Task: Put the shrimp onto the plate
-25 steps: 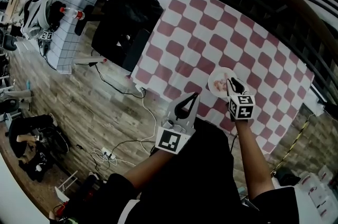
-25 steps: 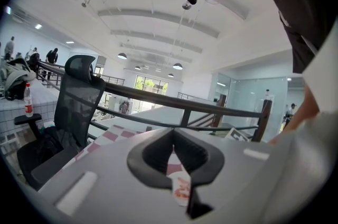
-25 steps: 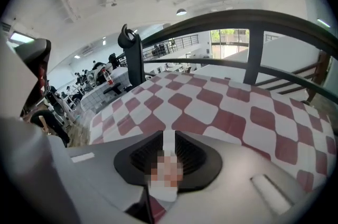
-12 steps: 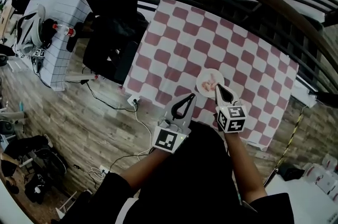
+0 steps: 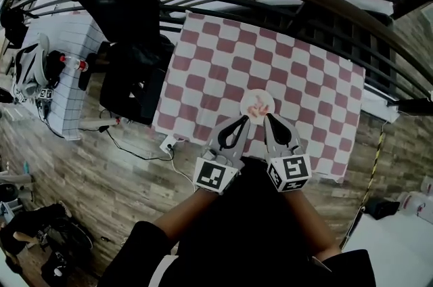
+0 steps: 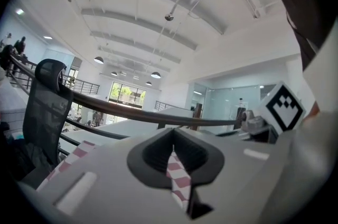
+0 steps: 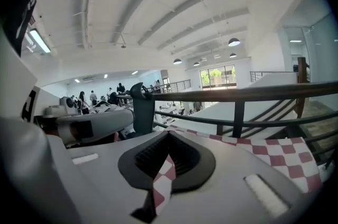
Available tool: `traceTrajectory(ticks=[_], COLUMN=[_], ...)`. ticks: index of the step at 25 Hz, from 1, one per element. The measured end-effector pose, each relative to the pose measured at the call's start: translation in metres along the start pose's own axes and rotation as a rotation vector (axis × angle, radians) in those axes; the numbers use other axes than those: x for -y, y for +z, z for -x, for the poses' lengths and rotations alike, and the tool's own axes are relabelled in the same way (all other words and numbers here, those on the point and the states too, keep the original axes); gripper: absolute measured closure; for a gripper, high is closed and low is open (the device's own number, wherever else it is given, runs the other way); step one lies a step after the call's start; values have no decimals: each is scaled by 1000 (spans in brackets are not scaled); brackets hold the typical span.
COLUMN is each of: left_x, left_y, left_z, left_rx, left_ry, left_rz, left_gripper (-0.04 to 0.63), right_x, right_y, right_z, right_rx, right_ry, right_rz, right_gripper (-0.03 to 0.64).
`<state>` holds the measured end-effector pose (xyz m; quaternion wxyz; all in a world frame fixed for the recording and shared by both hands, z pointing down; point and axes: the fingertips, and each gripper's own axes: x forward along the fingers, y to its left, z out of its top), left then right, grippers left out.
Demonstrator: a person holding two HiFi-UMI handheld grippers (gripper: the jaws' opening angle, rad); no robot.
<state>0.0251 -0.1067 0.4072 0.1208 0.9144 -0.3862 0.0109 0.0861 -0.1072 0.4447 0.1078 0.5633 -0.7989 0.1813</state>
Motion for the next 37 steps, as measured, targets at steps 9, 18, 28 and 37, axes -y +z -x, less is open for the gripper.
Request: traceTrajectory(ticks=[9, 18, 28, 37], left_x=[14, 22, 33, 42], left_y=[19, 15, 20, 18], left_z=[3, 17, 30, 28], left_rx=[32, 27, 61, 50], left_ry=[-54, -74, -91, -101], left_rz=[-43, -52, -75, -83], left_gripper=[588, 588, 588, 588], right_x=[-3, -17, -30, -27], right_y=[32, 32, 33, 31], right_z=[28, 50, 67, 74], right_rx=[120, 151, 179, 173], right_ry=[-115, -172, -193, -193], right_rz=[35, 65, 84, 85], right_gripper=[620, 620, 620, 620])
